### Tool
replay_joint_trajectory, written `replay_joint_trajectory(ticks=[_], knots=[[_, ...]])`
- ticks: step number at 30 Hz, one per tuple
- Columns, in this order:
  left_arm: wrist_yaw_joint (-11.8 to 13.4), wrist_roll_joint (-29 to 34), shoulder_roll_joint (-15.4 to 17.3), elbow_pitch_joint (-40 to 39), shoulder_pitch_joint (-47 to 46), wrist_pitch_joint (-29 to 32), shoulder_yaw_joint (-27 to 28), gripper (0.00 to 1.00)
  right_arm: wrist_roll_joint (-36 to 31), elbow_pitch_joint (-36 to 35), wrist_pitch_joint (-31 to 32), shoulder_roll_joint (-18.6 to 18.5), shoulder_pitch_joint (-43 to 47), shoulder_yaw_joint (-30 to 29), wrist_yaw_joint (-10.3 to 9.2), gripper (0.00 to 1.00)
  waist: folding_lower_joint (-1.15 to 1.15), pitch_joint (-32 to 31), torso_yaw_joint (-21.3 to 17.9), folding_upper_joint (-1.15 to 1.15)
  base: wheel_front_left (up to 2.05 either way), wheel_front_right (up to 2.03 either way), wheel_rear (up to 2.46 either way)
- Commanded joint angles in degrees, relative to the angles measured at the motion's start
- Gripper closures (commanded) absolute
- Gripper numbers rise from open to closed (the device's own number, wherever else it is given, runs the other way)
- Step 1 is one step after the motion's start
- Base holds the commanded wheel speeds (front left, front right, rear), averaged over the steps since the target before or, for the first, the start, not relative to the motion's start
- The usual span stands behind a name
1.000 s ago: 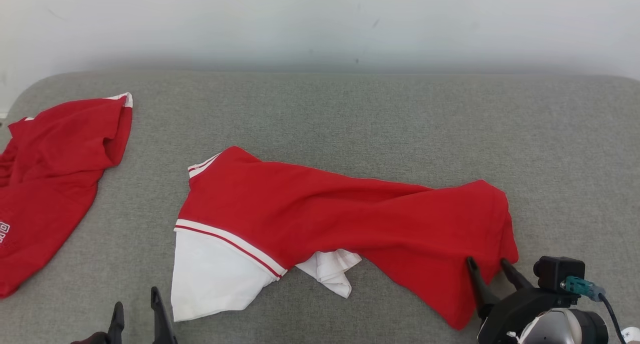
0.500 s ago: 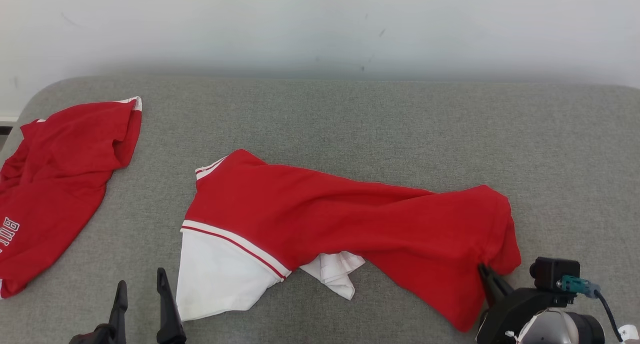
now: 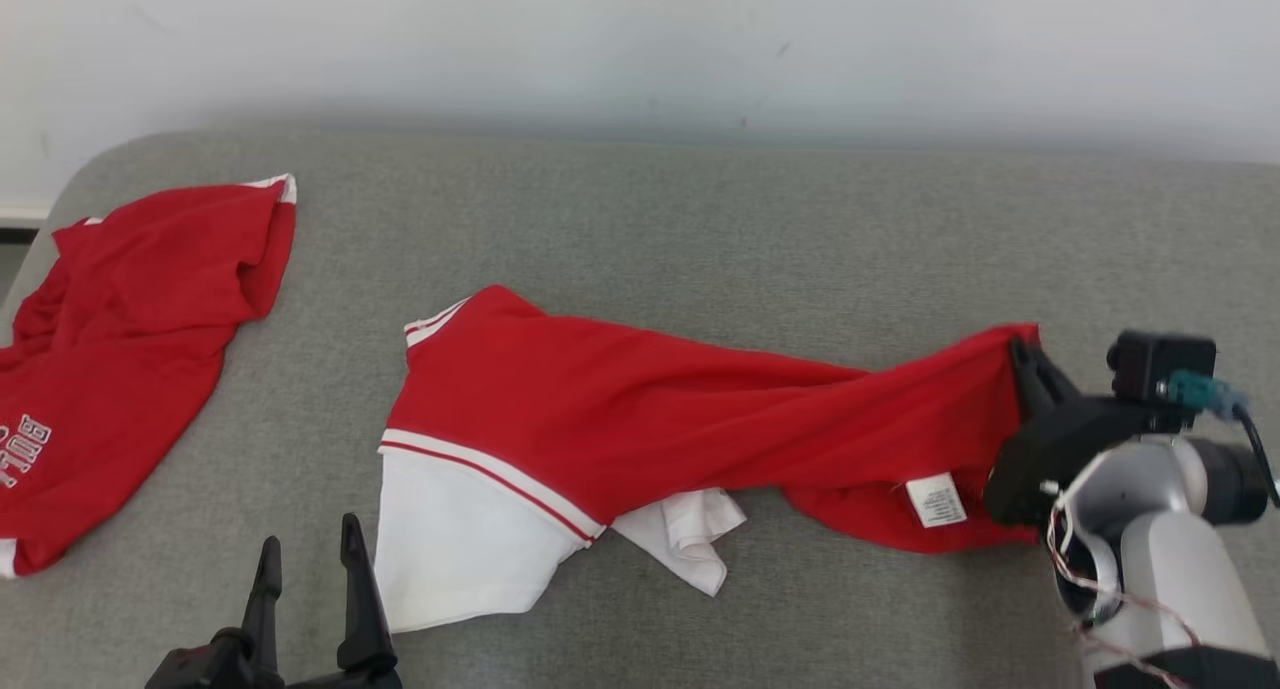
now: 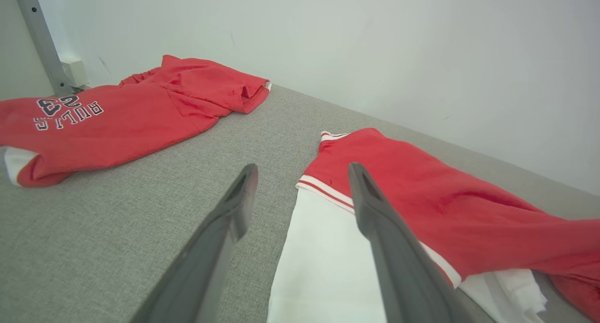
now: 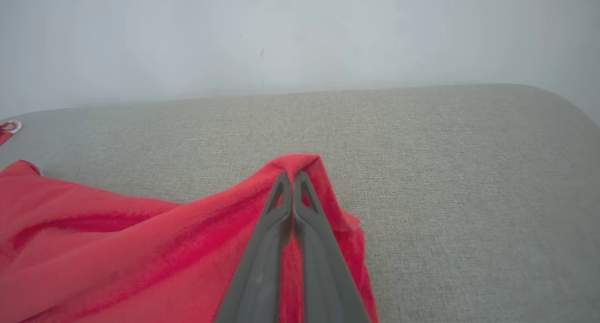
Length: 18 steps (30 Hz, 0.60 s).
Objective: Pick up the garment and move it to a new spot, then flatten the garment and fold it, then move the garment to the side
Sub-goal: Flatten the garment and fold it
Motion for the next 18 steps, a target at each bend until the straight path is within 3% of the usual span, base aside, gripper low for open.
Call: replay_joint_trajectory(ticks=[1,8,9,10,14,18], knots=[[-0.31,0.02,-0.25,0.3,-0.78,-0.11,-0.09,0.0,-1.32,1.4,0.15,-0.01,-2.22,-0.63,0.2,1.0,0.0,0.94,1.25,0.0,0.0,0.0,0.0],[-0.97,-0.36,-0.96,1.46,-2.41,-0.65,-0.33,0.0,-6.28,11.1,-3.2,-0.04,-10.67,-2.59,0.2,1.0,0.0,2.43,3.59,0.0,0.0,0.0,0.0],[-1.14,-0.39,-1.07,1.7,-2.47,-0.68,-0.37,0.0,-7.18,12.56,-4.17,-0.06,-11.44,-2.72,0.2,0.61,0.0,2.52,3.77,0.0,0.0,0.0,0.0],[-1.32,-0.4,-1.16,1.96,-2.56,-0.75,-0.48,0.0,-7.49,14.32,-4.45,-0.04,-11.9,-2.9,0.2,0.0,0.0,2.54,3.99,0.0,0.0,0.0,0.0],[-1.29,-0.55,-1.28,2.51,-2.67,-0.97,-0.34,0.0,-5.09,17.4,-6.41,-0.08,-13.58,-3.15,0.2,0.0,0.0,1.91,4.11,0.0,0.0,0.0,0.0],[-1.05,-0.75,-1.12,2.74,-1.53,-1.15,0.08,0.0,-0.93,14.43,-9.56,-0.04,-10.68,-4.41,0.2,0.0,0.0,0.81,3.52,0.0,0.0,0.0,0.0]])
